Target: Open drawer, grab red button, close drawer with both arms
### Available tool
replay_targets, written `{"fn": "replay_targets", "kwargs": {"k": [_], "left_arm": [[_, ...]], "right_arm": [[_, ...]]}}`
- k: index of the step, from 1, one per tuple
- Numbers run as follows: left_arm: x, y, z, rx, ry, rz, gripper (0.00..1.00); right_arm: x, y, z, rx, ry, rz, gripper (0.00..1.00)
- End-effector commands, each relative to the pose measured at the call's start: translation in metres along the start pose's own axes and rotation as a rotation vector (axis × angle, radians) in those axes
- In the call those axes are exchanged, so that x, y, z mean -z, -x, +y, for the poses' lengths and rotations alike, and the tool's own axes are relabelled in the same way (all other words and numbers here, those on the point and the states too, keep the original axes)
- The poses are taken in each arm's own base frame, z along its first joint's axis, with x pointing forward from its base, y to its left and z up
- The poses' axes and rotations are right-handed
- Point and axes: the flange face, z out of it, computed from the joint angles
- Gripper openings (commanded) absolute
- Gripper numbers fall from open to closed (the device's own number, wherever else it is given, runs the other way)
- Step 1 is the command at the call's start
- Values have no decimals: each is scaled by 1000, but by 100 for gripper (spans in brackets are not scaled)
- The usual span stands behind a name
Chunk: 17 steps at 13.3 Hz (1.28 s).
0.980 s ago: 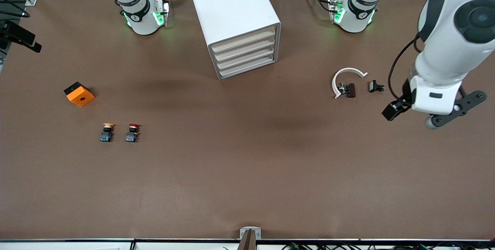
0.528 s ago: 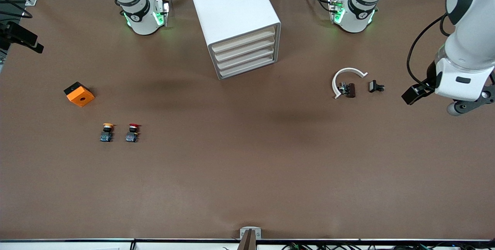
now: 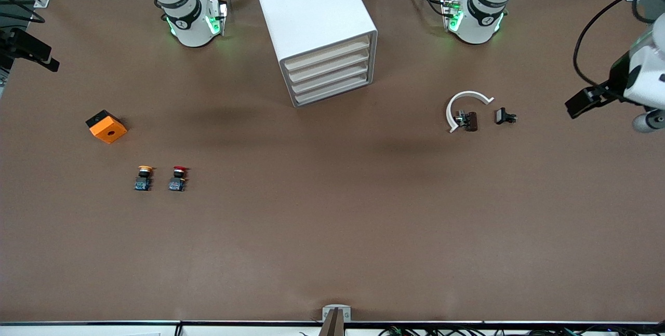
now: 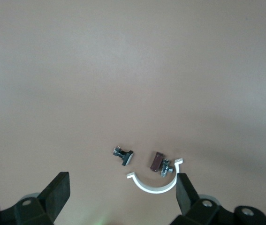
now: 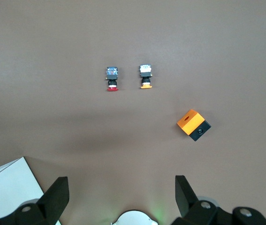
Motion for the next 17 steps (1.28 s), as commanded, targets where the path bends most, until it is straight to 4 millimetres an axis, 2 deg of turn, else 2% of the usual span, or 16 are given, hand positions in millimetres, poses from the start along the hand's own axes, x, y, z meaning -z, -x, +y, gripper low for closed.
{"fn": "replay_targets", "kwargs": {"k": [1,3,5,9,17], "left_arm": [[4,16,-27,-84,52,-22,100],[8,32,-40,-153,95,-34,100],[11,45,-41,-162,96,-31,100],[12,82,-19,-221,92,4,100],[14,82,-22,-214,127,1,100]], "right_arm": [[-1,17,1,48,-6,31,100],[-1,16,5,75,-3,32,100],[-1,15,8,102,7,39,100],[-2,15,8,95,12,31,100],[-2,15,6,89,11,28,100]]}}
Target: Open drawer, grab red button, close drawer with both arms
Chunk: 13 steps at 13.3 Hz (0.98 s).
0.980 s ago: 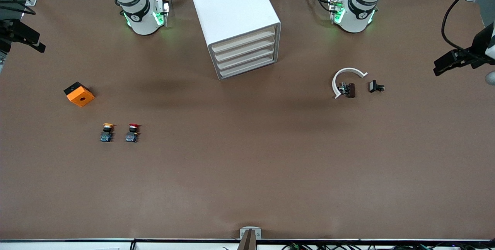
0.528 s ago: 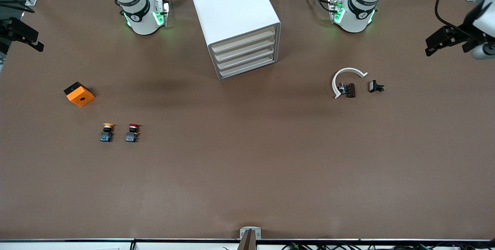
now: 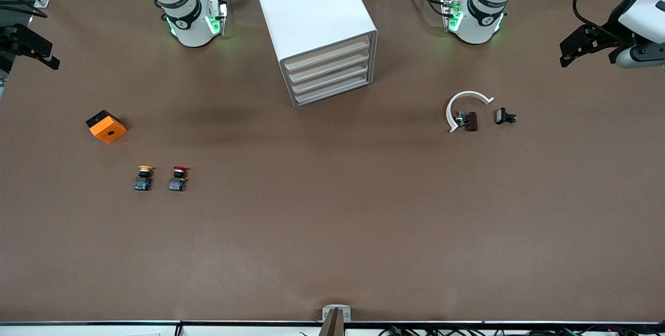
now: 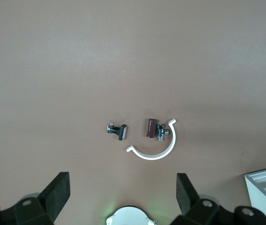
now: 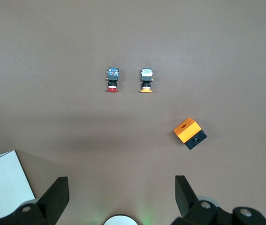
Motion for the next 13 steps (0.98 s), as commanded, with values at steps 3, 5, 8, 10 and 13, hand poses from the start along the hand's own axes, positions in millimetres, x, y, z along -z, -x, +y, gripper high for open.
{"fn": "replay_targets", "kwargs": {"k": [3,5,8,10,13], "left_arm": [[4,0,-4,-6,30,20,100],[5,-6,-4,-5,30,23,100],[6,-12,-9,6,27,26,100],[6,-13,-12,12,26,26,100],[6,-13,-14,13,22,26,100]], "right_arm": [[2,8,0,-24,-3,0,100],[2,9,-1,-62,-7,-4,100],[3,9,-2,-65,-8,-1,100],[3,9,-4,-63,-8,-3,100],[3,9,-6,-62,-9,-2,100]]}}
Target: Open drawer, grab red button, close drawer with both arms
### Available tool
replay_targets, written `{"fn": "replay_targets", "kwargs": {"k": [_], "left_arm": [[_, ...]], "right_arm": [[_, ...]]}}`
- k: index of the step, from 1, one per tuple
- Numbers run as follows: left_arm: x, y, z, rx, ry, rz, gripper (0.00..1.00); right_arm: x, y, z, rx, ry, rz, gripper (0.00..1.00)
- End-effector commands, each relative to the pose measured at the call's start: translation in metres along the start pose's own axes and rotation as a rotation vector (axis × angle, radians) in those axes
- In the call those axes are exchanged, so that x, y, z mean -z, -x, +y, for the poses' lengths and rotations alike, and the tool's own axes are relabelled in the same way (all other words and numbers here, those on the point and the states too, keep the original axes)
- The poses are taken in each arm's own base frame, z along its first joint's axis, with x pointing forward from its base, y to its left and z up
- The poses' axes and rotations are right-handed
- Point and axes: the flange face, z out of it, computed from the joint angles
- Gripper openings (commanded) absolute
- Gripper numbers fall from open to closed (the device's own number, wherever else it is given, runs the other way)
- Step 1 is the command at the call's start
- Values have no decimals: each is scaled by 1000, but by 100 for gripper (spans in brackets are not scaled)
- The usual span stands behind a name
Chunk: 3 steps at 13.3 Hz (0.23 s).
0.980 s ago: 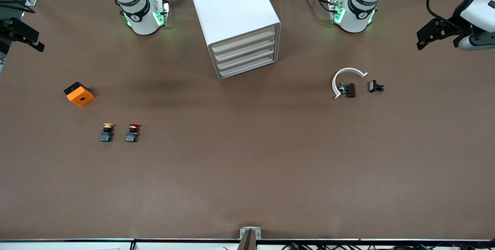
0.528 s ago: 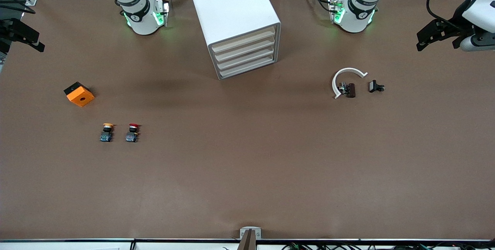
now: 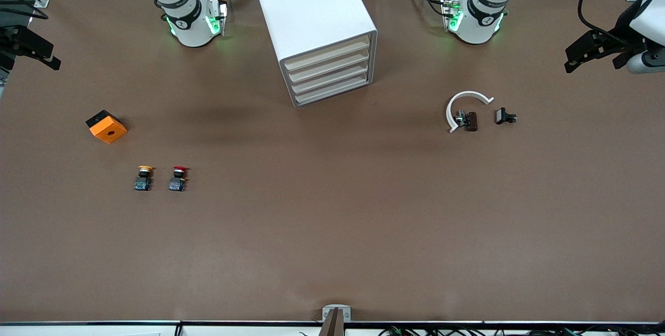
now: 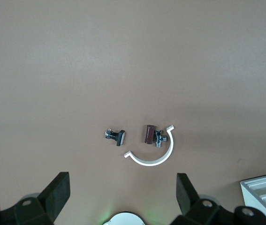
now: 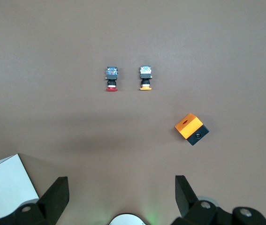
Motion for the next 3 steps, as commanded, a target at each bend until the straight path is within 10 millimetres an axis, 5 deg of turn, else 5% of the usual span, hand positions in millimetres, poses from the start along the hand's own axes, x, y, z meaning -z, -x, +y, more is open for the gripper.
{"fn": "replay_targets", "kwargs": {"k": [1,3], "left_arm": [[5,-3,-2,-12,7,9,100],[5,-3,-2,-12,7,9,100]], "right_arm": [[3,8,-3,-16,-7,4,100],[3,8,-5,-32,-7,3,100]]}}
